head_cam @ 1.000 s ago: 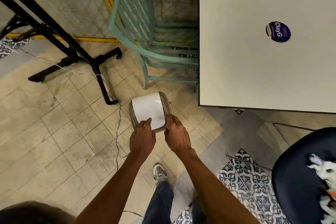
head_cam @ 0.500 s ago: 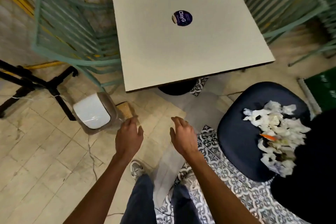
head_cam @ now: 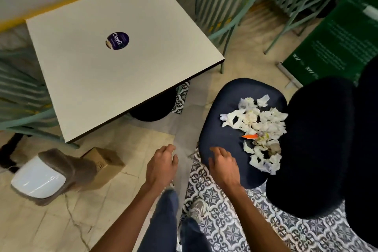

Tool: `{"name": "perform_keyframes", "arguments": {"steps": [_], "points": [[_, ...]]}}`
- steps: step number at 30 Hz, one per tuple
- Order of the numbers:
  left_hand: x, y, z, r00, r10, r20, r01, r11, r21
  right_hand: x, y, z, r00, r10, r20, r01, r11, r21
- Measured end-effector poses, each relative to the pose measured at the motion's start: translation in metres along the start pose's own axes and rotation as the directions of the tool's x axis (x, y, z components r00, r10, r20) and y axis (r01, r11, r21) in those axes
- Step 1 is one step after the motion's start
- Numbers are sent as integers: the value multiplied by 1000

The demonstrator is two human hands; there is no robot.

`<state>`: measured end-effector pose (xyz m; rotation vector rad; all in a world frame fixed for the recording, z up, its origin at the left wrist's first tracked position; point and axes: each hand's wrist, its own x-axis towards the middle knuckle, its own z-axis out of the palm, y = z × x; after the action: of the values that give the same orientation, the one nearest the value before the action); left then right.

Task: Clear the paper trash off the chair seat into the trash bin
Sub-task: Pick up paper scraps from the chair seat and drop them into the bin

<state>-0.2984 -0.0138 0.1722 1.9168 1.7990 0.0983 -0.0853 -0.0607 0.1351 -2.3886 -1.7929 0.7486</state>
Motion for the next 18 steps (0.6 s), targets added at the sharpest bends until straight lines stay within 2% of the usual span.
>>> {"name": "perform_keyframes", "arguments": {"steps": [5, 8, 13, 18], "points": [[53, 40, 35, 967, 167, 193, -168, 986, -12, 24, 43, -3, 994, 111, 19, -112, 993, 31], [84, 58, 51, 936, 240, 256, -242, 970, -24, 41, 58, -6, 984, 176, 40, -176, 984, 17], [146, 89, 79, 911, 264, 316, -268, 963, -30, 84, 85, -6, 962, 266, 63, -269, 962, 51], [207, 114, 111, 898, 263, 353, -283, 959, 5, 138, 108, 0, 956, 294, 2, -293, 954, 70]]}}
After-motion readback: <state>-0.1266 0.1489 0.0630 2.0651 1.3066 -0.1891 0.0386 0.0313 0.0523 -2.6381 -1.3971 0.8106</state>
